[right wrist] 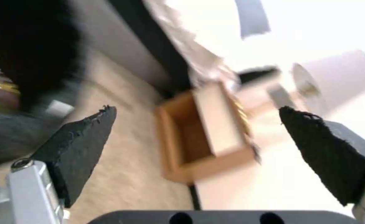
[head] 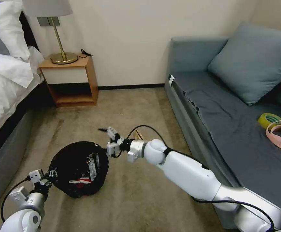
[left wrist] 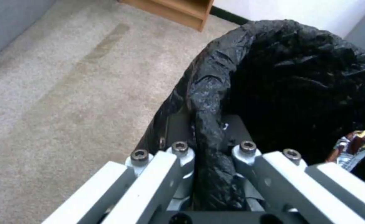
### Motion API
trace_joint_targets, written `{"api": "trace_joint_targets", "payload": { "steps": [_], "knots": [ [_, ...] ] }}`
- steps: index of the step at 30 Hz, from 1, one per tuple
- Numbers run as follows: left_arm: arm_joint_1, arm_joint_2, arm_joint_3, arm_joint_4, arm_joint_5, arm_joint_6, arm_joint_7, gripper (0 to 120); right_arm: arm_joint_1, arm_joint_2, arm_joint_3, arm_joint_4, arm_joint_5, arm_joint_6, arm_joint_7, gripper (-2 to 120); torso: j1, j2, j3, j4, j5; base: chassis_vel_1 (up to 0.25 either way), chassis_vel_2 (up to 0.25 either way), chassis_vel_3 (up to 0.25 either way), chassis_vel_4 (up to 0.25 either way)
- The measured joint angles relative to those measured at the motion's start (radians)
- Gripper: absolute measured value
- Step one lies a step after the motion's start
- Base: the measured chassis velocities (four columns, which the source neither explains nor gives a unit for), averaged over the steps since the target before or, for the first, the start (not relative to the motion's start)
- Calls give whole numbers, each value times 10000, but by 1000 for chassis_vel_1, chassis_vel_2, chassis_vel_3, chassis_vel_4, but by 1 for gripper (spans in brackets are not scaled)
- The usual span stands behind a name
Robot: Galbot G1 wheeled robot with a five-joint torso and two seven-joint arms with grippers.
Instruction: Pick up the trash bin, then pick up the garbage on the floor and place it into the trash bin.
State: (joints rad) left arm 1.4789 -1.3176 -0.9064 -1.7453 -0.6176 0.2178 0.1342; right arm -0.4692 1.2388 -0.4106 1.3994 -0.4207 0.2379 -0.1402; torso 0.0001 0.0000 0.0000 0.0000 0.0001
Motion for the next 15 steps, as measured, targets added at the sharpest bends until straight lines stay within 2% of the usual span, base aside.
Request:
{"api": "trace_joint_targets", "payload": {
  "steps": [1,2,5,6,9,11,13,15],
  "knots": [
    [0,0,0,0,0,0,0,5,0,0,0,0,0,0,0,100,0,0,0,0,0,0,0,0,0],
    [-1,-29,0,-15,1,0,-11,5,-126,-152,262,154,142,-275,422,100,-1,0,-1,0,0,0,0,0,0],
    [-11,-92,14,-46,36,13,-24,5,-396,-928,652,688,810,-1476,1535,100,-1,0,0,0,2,0,0,0,0],
    [-11,-92,14,-46,36,13,-24,5,-396,-928,652,688,810,-1476,1535,100,-1,0,0,0,2,0,0,0,0],
    [-39,-131,16,-73,47,28,-41,5,-759,-1676,1108,1289,1421,-2454,2373,100,0,0,0,-4,2,0,0,0,0],
    [-40,-137,16,-79,49,31,-43,5,-849,-1787,1213,1430,1574,-2658,2549,100,0,0,-1,-4,3,0,0,0,0],
    [-30,-192,11,-102,68,40,-53,5,-1239,-2205,1678,2097,2379,-3464,3195,100,-1,0,0,-3,3,0,0,0,0],
    [-14,-229,8,-115,74,43,-54,5,-1429,-2381,1912,2437,2963,-3776,3416,100,-1,0,-1,-1,3,0,0,0,0]
  ]
}}
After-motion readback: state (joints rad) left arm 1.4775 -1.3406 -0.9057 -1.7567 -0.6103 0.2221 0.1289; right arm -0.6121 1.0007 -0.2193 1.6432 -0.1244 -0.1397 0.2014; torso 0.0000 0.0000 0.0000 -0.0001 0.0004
